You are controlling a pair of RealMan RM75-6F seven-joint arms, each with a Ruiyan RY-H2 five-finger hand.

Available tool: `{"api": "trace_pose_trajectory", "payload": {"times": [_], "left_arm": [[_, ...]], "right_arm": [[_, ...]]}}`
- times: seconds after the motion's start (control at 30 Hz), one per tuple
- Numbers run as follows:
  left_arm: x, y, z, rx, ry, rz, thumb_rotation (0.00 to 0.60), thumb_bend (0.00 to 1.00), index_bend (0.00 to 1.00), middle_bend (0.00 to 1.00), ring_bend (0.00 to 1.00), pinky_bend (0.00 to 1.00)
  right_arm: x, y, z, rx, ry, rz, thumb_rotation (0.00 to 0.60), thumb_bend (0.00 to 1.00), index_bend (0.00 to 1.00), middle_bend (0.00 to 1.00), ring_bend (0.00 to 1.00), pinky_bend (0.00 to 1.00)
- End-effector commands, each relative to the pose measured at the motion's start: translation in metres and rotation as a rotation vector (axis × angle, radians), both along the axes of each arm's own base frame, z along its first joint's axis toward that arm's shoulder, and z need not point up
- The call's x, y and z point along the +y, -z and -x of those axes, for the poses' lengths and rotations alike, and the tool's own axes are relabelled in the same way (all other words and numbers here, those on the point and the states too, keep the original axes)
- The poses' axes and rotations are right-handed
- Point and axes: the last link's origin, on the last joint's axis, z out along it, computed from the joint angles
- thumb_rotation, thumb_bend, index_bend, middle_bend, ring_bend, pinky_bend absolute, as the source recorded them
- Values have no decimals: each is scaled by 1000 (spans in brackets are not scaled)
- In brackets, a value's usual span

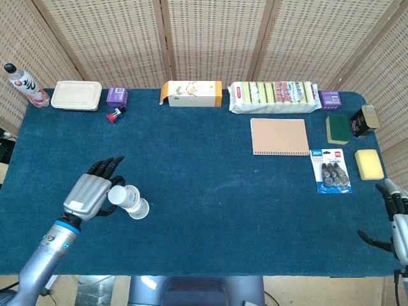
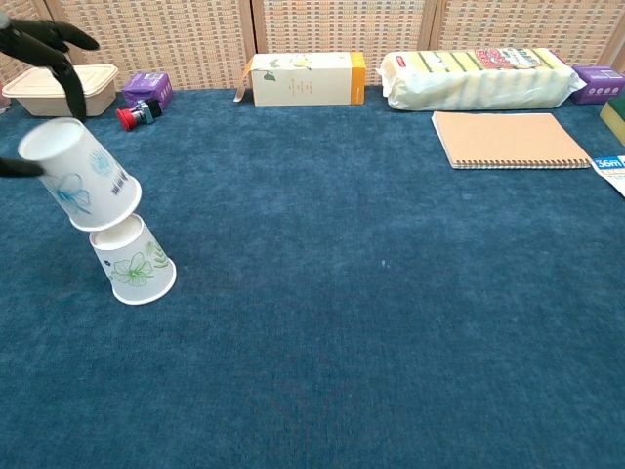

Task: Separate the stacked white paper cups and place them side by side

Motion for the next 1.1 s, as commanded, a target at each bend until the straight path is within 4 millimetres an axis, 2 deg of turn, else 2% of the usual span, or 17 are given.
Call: {"api": "trace_pose_trajectory", "payload": {"times": [0.03, 0.33, 0.7, 0.93, 1.1], "left_arm": [[-2, -15, 6, -13, -11, -26, 600, 224, 404, 0, 0, 87], [9, -17, 45, 17, -95, -18, 600, 223, 405, 0, 0, 87], [18, 30, 85, 33, -188, 79, 600, 223, 404, 0, 0, 87], [18, 52, 86, 9, -176, 115, 600, 223, 404, 0, 0, 87], [16, 66, 76, -9, -160, 146, 600, 224, 404, 0, 0, 86]], "right_arm": [[0, 0, -1, -1, 0, -1, 600, 176, 24, 0, 0, 0], [0, 3, -1, 3, 1, -9, 600, 176, 24, 0, 0, 0], [0, 3, 0, 1, 11, -12, 600, 176, 24, 0, 0, 0], [-1, 1, 1, -8, 19, -8, 600, 176, 25, 0, 0, 0], [-1, 1, 1, -9, 18, -13, 600, 176, 24, 0, 0, 0]]}}
